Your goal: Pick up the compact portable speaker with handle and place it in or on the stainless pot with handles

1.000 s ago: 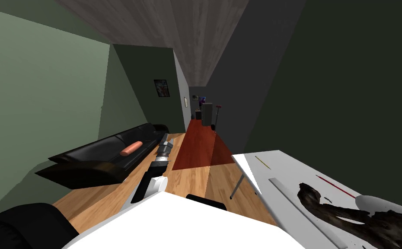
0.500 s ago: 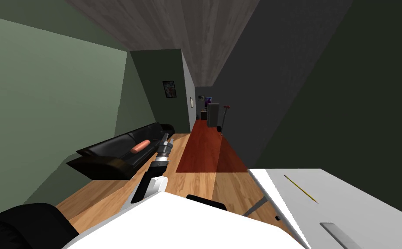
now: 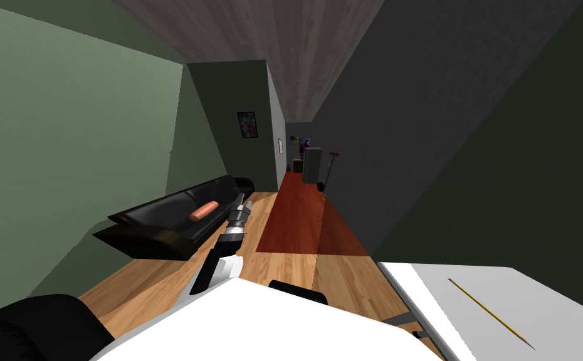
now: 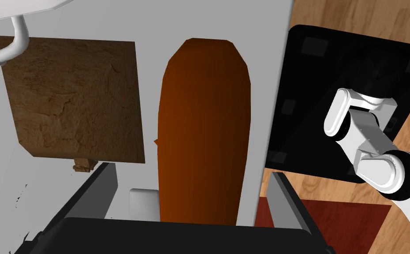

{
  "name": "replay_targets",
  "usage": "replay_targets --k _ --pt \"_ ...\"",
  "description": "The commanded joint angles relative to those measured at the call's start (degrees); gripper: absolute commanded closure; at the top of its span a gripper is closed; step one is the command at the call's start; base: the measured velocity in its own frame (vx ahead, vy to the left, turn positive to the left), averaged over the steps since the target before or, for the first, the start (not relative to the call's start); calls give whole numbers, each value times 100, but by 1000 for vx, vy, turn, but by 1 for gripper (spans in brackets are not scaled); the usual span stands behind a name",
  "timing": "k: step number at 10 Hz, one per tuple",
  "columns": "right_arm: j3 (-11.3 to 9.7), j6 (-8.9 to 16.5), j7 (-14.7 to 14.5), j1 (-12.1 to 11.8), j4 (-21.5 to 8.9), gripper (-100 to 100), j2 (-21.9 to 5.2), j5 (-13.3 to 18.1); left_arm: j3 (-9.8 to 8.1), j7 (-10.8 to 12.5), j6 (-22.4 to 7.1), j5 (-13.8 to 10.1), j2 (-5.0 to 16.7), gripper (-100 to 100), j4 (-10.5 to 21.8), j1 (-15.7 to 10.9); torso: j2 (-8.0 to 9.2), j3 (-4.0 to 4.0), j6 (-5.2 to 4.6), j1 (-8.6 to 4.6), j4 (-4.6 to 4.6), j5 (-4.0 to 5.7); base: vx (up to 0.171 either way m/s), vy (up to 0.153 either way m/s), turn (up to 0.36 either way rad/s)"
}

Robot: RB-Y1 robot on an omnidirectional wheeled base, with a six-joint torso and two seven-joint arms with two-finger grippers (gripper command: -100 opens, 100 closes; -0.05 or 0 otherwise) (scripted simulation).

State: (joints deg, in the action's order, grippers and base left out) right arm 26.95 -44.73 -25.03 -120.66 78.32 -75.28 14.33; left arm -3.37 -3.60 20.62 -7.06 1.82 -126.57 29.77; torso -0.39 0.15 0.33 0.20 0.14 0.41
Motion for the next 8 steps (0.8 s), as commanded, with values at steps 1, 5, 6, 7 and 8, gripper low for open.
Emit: replay_targets --k 1,5,6,7,8 --pt "-147 101 33 211 -2 -100 -43 38 0 0 0 0 0 0 0 0 0 0 0 0 0 0 -23 -13 -35" --pt "-342 233 70 469 -8 -100 -86 84 0 0 0 0 0 0 0 0 26 -21 -2 -37 17 36 -25 -12 -15" --pt "-354 244 72 483 -10 100 -87 87 0 0 0 0 0 0 0 0 26 -22 -2 -43 17 38 0 0 0" --pt "-356 239 72 480 -5 100 -87 87 0 0 0 0 0 0 0 0 25 -21 0 -46 17 38 0 0 0" --pt "-356 241 74 481 -8 100 -85 86 0 0 0 0 0 0 0 0 23 -20 1 -48 16 38 0 0 0"
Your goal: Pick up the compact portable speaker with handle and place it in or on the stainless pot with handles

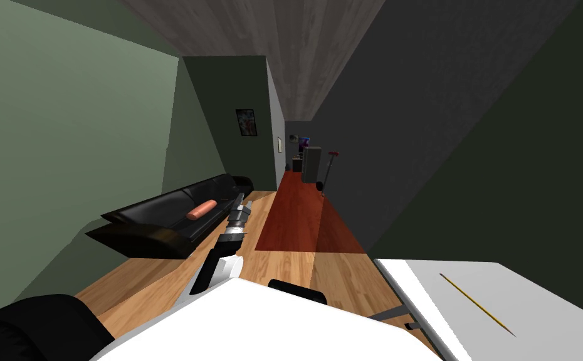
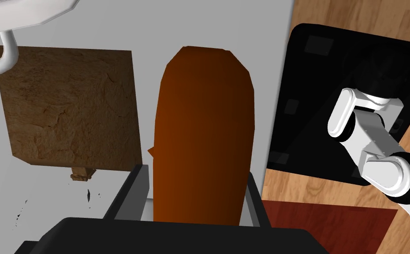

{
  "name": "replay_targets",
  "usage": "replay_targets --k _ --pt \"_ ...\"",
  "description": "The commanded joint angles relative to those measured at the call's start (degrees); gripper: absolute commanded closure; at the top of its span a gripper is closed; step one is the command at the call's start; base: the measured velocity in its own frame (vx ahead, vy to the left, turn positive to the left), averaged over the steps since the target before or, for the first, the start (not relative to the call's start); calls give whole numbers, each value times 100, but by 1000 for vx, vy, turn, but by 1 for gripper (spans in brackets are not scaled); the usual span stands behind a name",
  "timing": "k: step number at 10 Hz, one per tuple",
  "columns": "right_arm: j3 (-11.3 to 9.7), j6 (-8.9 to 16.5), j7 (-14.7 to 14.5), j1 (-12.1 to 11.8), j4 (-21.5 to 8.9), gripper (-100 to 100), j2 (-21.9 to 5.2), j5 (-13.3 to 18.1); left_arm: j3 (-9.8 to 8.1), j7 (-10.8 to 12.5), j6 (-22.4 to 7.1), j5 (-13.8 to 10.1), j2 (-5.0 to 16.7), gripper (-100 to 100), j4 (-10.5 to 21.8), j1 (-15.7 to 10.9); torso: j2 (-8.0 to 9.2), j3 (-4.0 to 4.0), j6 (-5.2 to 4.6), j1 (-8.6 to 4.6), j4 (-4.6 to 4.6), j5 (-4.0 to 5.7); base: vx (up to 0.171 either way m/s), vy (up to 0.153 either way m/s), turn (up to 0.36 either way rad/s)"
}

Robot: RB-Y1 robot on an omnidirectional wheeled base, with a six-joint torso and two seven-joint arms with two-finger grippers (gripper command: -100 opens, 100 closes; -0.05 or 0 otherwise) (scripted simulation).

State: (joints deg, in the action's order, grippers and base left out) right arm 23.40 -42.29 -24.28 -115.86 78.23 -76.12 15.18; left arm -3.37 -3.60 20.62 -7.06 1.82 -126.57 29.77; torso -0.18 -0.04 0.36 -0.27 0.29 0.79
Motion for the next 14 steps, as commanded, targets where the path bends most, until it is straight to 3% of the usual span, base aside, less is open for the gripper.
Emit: replay_targets --k 1,2,3,4,7,8,9,10,14 --pt "0 0 0 0 0 100 0 0 0 0 0 0 0 0 0 0 0 0 0 0 0 0 0 0 0" --pt "-1 2 1 -2 -2 100 1 0 0 0 0 0 0 0 0 0 -2 1 2 -1 0 2 0 0 0" --pt "-1 4 1 -3 -4 0 3 0 0 0 0 0 0 0 0 0 -3 2 3 -1 0 3 0 0 0" --pt "167 -110 -33 -211 12 100 31 -35 0 0 0 0 0 0 0 0 -5 2 4 -1 0 4 19 8 39" --pt "420 -311 -91 -563 -16 100 92 -105 0 0 0 0 0 0 0 0 -27 18 12 14 -9 -7 34 15 36" --pt "345 -261 -86 -464 -16 100 89 -88 0 0 0 0 0 0 0 0 -28 20 9 19 -12 -13 13 5 4" --pt "354 -285 -97 -473 -20 0 94 -90 0 0 0 0 0 0 0 0 -25 19 9 19 -12 -13 0 0 0" --pt "305 -284 -119 -512 -70 100 129 -21 0 0 0 0 0 0 0 0 -22 17 8 19 -12 -15 -133 -29 -82" --pt "248 -332 -191 -578 -205 100 217 174 0 0 0 0 0 0 0 -3 87 -44 -20 14 7 -32 -231 -69 -81"
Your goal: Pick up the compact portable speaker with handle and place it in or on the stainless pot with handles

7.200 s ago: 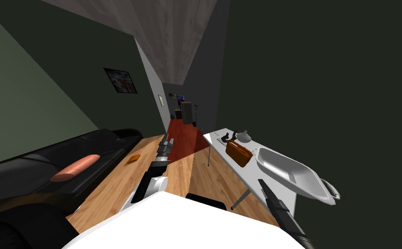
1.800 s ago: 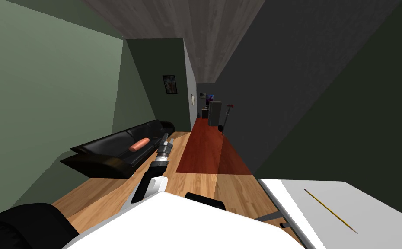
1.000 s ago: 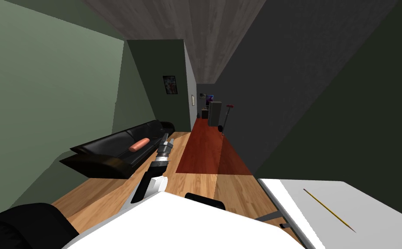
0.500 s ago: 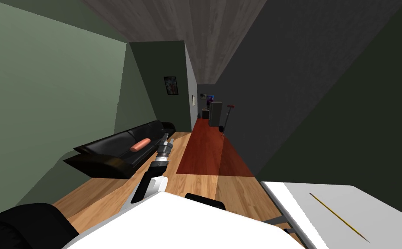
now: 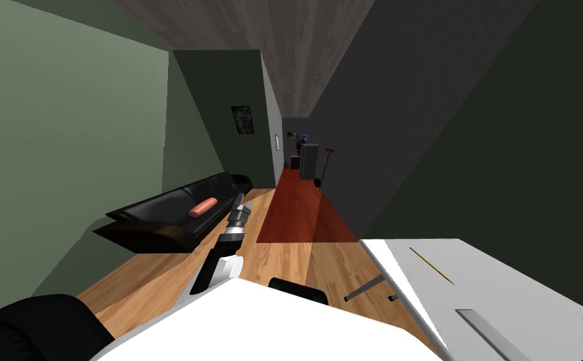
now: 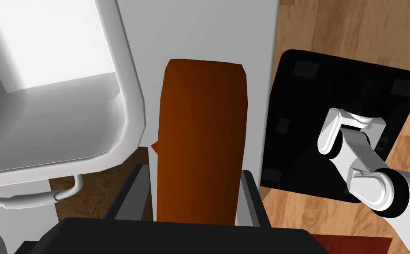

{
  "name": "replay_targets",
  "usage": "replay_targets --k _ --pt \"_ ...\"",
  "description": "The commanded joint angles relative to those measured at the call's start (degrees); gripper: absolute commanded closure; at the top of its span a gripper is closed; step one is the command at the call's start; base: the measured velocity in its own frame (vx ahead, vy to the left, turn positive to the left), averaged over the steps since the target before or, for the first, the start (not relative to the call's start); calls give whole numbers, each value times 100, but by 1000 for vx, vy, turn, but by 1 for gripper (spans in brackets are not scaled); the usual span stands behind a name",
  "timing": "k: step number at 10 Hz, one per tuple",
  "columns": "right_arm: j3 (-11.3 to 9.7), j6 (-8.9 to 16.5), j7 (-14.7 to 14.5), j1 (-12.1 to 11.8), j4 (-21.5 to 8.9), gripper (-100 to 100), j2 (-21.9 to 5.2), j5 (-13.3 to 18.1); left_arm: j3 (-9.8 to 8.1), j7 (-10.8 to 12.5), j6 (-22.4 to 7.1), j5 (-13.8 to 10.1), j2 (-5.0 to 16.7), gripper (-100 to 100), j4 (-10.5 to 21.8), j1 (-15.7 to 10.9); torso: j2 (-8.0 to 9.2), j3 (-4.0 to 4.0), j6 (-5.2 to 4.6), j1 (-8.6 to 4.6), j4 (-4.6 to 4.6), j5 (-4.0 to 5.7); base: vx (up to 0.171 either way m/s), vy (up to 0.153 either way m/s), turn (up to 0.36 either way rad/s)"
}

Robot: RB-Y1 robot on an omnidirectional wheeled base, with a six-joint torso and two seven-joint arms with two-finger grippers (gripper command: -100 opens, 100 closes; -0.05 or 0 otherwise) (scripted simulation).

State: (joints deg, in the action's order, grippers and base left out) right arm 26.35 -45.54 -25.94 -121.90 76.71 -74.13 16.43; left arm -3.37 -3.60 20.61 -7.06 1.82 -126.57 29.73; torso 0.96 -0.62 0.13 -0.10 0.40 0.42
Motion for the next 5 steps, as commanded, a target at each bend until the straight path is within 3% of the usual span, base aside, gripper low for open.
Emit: replay_targets --k 1,5 --pt "-47 -45 -55 14 -100 100 45 125 0 0 0 0 0 0 0 0 0 0 0 0 0 0 -270 -95 -70" --pt "38 -293 -191 10 -325 100 157 450 0 0 0 0 0 0 0 0 -18 11 11 20 -7 -14 -239 -63 -24"
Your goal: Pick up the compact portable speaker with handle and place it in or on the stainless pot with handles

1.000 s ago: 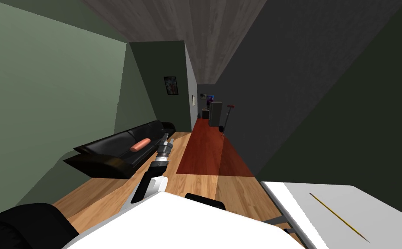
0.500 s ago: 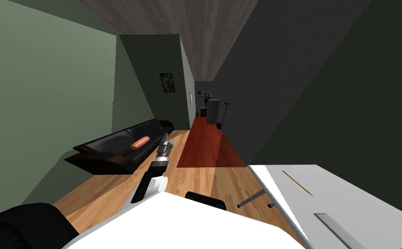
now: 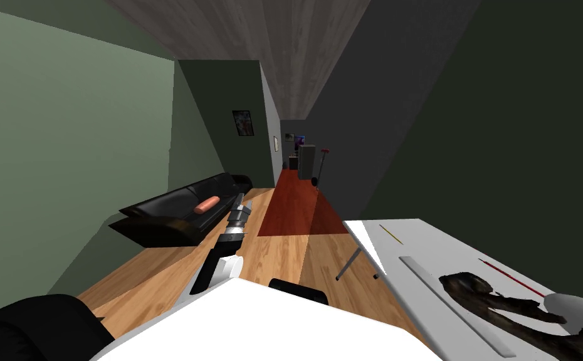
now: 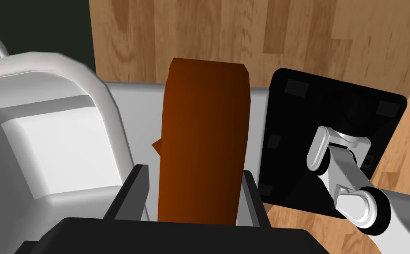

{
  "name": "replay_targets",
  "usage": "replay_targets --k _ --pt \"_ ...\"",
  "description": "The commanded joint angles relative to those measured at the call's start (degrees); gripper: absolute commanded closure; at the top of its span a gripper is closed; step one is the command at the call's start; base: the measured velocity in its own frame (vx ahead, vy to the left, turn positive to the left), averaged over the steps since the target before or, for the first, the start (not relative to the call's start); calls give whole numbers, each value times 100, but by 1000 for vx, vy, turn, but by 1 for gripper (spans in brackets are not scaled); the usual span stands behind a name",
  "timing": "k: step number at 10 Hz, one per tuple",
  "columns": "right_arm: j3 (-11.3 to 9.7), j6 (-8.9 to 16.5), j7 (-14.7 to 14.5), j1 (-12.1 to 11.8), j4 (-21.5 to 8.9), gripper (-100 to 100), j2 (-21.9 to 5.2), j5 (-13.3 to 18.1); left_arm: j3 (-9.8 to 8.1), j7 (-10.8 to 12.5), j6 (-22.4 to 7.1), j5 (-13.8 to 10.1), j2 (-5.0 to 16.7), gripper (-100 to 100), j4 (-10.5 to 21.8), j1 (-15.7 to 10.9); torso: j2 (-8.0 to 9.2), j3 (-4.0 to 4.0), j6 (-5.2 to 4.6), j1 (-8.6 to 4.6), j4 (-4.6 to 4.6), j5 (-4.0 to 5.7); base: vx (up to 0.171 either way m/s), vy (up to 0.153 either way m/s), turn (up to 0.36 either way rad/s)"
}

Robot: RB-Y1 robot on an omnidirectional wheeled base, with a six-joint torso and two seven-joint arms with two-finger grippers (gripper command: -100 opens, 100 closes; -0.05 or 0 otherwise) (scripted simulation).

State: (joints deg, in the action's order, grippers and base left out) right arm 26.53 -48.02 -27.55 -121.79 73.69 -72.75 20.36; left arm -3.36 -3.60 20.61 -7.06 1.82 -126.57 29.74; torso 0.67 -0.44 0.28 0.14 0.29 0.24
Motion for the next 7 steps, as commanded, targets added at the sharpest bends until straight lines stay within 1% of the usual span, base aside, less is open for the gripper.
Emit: replay_targets --k 1,2,3,4,5,7 --pt "58 -131 -63 10 -92 100 50 139 0 0 0 0 0 0 0 0 0 0 0 0 0 0 -206 -82 12" --pt "101 -227 -94 24 -166 100 82 219 0 0 0 0 0 0 0 0 -11 8 4 -4 -5 -4 -185 -63 35" --pt "201 -449 -152 63 -330 100 152 373 0 0 0 0 0 0 0 0 -25 16 9 5 -8 -6 -222 -60 94" --pt "258 -575 -177 84 -421 100 188 446 0 0 0 0 0 0 0 0 -23 17 14 8 -11 -13 -212 -48 89" --pt "319 -710 -200 106 -517 100 225 514 0 0 0 0 0 0 0 0 -29 20 15 17 -12 -16 -141 -27 62" --pt "452 -1008 -235 148 -723 100 301 639 0 0 0 0 0 0 0 1 -75 48 20 36 -26 -30 -84 -33 87"
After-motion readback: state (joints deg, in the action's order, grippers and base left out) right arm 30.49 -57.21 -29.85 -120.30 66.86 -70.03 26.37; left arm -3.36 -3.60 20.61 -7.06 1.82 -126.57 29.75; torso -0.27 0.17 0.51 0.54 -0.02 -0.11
